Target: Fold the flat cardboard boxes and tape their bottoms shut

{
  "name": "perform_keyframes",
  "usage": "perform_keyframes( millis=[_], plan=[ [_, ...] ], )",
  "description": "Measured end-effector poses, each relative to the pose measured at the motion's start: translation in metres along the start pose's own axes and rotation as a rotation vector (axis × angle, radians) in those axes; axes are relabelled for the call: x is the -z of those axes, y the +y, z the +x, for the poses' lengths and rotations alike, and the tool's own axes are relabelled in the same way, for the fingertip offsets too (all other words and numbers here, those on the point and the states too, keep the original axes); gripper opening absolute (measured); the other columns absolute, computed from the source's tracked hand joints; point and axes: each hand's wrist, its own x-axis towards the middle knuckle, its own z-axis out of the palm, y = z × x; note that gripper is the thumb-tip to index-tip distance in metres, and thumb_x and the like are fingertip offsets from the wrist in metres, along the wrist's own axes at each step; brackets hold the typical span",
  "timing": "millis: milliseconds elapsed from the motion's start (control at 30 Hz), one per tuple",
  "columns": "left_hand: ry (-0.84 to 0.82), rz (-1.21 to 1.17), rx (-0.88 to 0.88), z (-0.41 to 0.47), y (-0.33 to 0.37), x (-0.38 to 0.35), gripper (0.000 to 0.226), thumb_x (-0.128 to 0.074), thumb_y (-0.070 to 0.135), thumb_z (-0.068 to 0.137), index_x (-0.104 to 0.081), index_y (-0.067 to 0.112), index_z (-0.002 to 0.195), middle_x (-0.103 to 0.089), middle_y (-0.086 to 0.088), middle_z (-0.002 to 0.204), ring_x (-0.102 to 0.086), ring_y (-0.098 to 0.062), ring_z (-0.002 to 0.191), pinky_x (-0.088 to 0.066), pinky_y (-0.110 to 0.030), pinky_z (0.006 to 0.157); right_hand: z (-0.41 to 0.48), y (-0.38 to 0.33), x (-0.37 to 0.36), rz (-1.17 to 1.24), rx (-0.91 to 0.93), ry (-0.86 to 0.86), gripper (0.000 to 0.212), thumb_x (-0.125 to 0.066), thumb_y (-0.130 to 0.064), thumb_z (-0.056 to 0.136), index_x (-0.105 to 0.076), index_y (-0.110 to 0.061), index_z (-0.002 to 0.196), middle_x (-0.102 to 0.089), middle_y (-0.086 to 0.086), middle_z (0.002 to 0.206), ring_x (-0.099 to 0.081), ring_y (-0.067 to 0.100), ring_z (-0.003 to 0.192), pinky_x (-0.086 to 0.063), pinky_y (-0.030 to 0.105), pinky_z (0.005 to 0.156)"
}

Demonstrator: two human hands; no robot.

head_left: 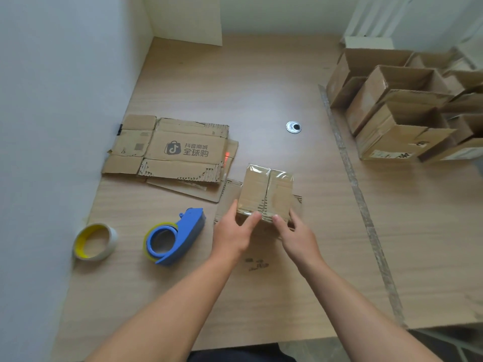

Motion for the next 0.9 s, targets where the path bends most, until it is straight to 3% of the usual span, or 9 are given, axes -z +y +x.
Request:
perform_keyframes(
  millis=[67,133,200,333,500,633,733,800,900],
  plan=[
    [0.064,0.018,0.029,0.002,0.003,-0.007,0.055,-0.061,0.061,0.082,-0.059,0.032,0.129,-0.068,0.015,0.116,-0.059,-0.015,0.115,-0.046,-0.033,0.097,0.001,0.003,-0.005,0.048,-0.001,0.03,0.047,-0.058,-0.039,0.097,-0.05,-0.037,0.143,-0.064,-0.018,0.128,-0.058,0.003,0.118,-0.045,0.031,0.105],
    [0.102,0.002,0.064,0.003,0.004,-0.013,0.066,-0.056,0.067,0.079,-0.058,0.029,0.132,-0.068,0.01,0.12,-0.056,-0.022,0.12,-0.045,-0.041,0.102,-0.001,0.005,-0.012,0.118,-0.033,0.051,0.05,-0.057,-0.036,0.098,-0.047,-0.032,0.147,-0.061,-0.016,0.134,-0.055,0.003,0.123,-0.043,0.032,0.109],
    [0.158,-0.055,0.094,0.004,0.004,-0.019,0.059,-0.06,0.055,0.088,-0.057,0.022,0.137,-0.065,0.003,0.131,-0.052,-0.024,0.128,-0.04,-0.041,0.109,0.0,0.005,-0.018,0.167,-0.079,0.062,0.052,-0.055,-0.038,0.098,-0.044,-0.031,0.149,-0.061,-0.014,0.135,-0.056,0.005,0.124,-0.043,0.036,0.11],
    [0.259,-0.162,0.164,0.005,0.011,-0.022,0.045,-0.057,0.034,0.099,-0.057,0.012,0.138,-0.06,-0.002,0.138,-0.05,-0.017,0.132,-0.034,-0.026,0.11,0.003,0.008,-0.023,0.279,-0.158,0.055,0.067,-0.051,-0.056,0.083,-0.042,-0.039,0.148,-0.061,-0.016,0.135,-0.057,0.006,0.123,-0.047,0.044,0.106],
    [0.277,-0.344,0.287,0.012,0.012,-0.019,0.034,-0.057,0.034,0.098,-0.07,0.014,0.122,-0.068,-0.003,0.124,-0.059,-0.023,0.122,-0.042,-0.036,0.11,0.005,0.013,-0.02,0.354,-0.167,0.03,0.083,-0.052,-0.071,0.067,-0.041,-0.046,0.146,-0.06,-0.021,0.135,-0.056,0.003,0.124,-0.049,0.046,0.105],
    [0.219,-0.473,0.334,0.017,0.002,-0.015,0.035,-0.061,0.042,0.094,-0.072,0.019,0.117,-0.072,0.0,0.116,-0.063,-0.021,0.115,-0.049,-0.044,0.103,0.005,0.012,-0.015,0.336,-0.151,-0.023,0.066,-0.053,-0.056,0.086,-0.037,-0.043,0.149,-0.057,-0.02,0.138,-0.054,0.006,0.126,-0.046,0.045,0.108],
    [0.136,-0.393,0.243,0.004,0.002,-0.014,0.04,-0.054,0.042,0.099,-0.062,0.022,0.133,-0.064,0.001,0.133,-0.057,-0.016,0.125,-0.044,-0.044,0.109,0.004,0.009,-0.012,0.286,-0.131,-0.031,0.055,-0.048,-0.04,0.1,-0.032,-0.038,0.153,-0.055,-0.014,0.142,-0.052,0.01,0.129,-0.045,0.045,0.109],
    [0.119,-0.332,0.181,-0.002,0.002,-0.018,0.043,-0.049,0.039,0.102,-0.055,0.023,0.141,-0.056,-0.009,0.14,-0.052,-0.025,0.131,-0.04,-0.048,0.111,-0.001,0.006,-0.012,0.227,-0.112,-0.022,0.054,-0.046,-0.038,0.103,-0.03,-0.034,0.154,-0.054,-0.009,0.144,-0.052,0.015,0.129,-0.045,0.044,0.108],
    [0.136,-0.259,0.146,0.0,0.0,-0.014,0.04,-0.046,0.036,0.103,-0.058,0.02,0.138,-0.063,0.001,0.134,-0.055,-0.02,0.127,-0.042,-0.045,0.11,-0.01,0.004,0.004,0.051,-0.033,-0.041,0.039,-0.045,-0.038,0.104,-0.056,-0.028,0.141,-0.063,-0.01,0.13,-0.056,0.017,0.121,-0.044,0.027,0.1]
  ],
)
